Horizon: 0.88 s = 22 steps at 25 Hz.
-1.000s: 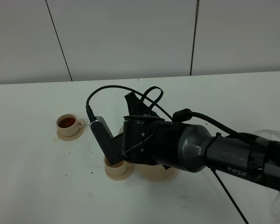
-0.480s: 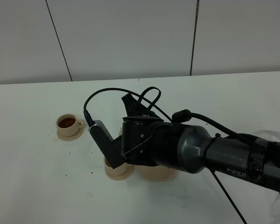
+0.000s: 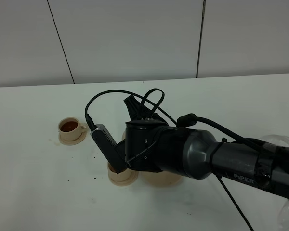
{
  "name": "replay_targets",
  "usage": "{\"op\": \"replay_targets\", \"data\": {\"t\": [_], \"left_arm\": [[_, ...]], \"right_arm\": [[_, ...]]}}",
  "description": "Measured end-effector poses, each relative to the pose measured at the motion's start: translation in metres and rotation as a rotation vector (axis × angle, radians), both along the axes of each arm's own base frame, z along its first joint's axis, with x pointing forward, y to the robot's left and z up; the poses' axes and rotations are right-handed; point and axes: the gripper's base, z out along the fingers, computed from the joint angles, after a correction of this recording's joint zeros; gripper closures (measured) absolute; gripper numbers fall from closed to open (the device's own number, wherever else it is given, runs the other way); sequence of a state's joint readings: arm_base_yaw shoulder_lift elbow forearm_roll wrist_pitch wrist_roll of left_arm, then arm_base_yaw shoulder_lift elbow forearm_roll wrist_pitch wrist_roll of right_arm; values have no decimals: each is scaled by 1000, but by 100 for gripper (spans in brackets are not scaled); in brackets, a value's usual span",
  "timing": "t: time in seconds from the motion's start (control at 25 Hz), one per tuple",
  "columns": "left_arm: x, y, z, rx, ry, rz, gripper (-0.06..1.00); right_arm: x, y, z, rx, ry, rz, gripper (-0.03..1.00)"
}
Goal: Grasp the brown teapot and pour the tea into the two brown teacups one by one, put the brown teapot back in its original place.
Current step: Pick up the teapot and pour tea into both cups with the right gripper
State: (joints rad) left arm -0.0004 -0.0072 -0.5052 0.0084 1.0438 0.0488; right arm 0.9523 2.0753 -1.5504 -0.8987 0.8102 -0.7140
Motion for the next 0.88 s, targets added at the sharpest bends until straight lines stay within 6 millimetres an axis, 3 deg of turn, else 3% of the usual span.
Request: {"op": "replay_targets", "data": {"t": [0.88], "left_arm": [[0,0,0,0,0,0,70]], "right_arm": [[3,1,3,3,-41,18,87]]}}
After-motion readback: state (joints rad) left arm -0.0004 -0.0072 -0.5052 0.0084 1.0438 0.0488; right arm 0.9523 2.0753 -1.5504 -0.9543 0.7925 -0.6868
